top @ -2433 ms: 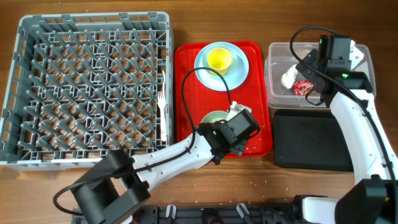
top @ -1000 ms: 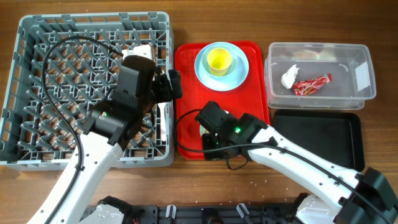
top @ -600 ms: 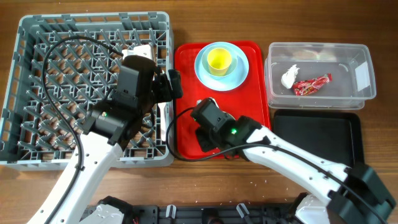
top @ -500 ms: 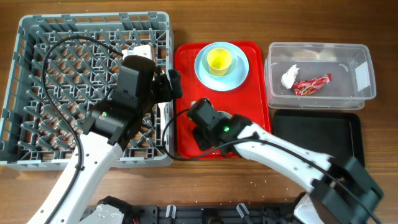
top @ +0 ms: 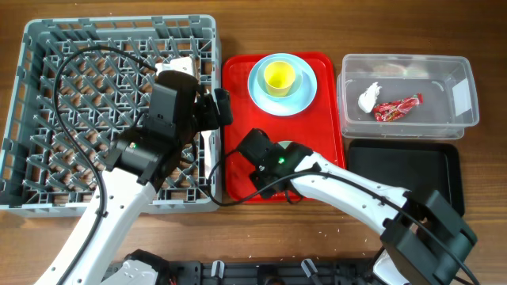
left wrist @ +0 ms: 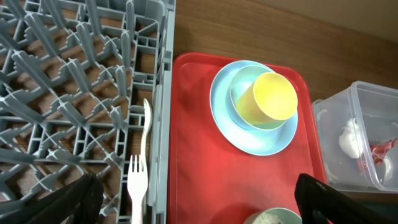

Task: Sort waste into correct bins and load items into the dishwasher rack
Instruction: 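Carry the bowl right and tip the rice onto the black tray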

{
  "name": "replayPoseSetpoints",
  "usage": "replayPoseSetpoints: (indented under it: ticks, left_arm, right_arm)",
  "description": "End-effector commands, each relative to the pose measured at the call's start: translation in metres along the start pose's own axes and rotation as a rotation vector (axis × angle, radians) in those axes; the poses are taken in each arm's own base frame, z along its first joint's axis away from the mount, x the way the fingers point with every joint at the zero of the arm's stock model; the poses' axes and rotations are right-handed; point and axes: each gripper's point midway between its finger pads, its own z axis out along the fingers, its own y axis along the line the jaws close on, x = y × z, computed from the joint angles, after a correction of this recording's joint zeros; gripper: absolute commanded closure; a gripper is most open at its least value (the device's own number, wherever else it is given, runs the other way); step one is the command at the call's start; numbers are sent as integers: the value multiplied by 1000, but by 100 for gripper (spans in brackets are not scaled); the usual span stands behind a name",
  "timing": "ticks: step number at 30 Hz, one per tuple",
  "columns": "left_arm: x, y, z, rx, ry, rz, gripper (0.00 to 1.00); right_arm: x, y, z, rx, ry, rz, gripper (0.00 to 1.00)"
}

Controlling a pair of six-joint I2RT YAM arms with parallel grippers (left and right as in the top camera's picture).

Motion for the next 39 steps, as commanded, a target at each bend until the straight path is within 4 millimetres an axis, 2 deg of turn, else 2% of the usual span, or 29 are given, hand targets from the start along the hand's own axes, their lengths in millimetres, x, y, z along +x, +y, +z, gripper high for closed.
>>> replayPoseSetpoints:
  ticks: [1, 2, 4, 8, 9, 13, 18, 22, 24, 27, 30, 33, 35, 39]
  left_arm:
    - [-7, -1, -4, 7, -21, -1, 0]
    - [-7, -1, -4, 7, -21, -1, 0]
    - [-7, -1, -4, 7, -21, -1, 0]
    - [-7, -1, -4, 7, -21, -1, 0]
    - [-7, -1, -4, 7, -21, -1, 0]
    - [-7, -1, -4, 7, -21, -1, 0]
    - [-7, -1, -4, 7, -21, -1, 0]
    - [-7, -1, -4, 7, -21, -1, 0]
    - [-7, -1, -4, 7, -21, -1, 0]
    - [-7, -1, -4, 7, -21, -1, 0]
    - [-7, -1, -4, 7, -21, -1, 0]
    - [-7, -1, -4, 7, -21, -1, 0]
    - [-7, -1, -4, 7, -21, -1, 0]
    - [-7, -1, -4, 7, -21, -1, 0]
  right_arm:
    - [-24, -12, -56, 33, -139, 103, 96]
    - [-25, -22, -78, 37, -171, 128, 96]
    - [-17, -59, -114, 67, -229, 313, 95]
    - [-2, -126, -165, -67, -345, 582, 96]
    - [7, -144, -170, -88, -360, 636, 96]
    - [30, -177, -172, -224, -396, 741, 96]
    - [39, -191, -170, -587, -566, 863, 96]
    - [52, -211, -169, -780, -777, 934, 96]
    - [62, -222, -170, -827, -890, 944, 96]
    - [88, -245, -173, -850, -1038, 1028, 96]
    - [103, -258, -181, -844, -1121, 1080, 96]
    - [106, -261, -191, -861, -1171, 1056, 96]
    - [104, -256, -202, -956, -1182, 1059, 96]
    - [104, -259, -204, -978, -1167, 1083, 96]
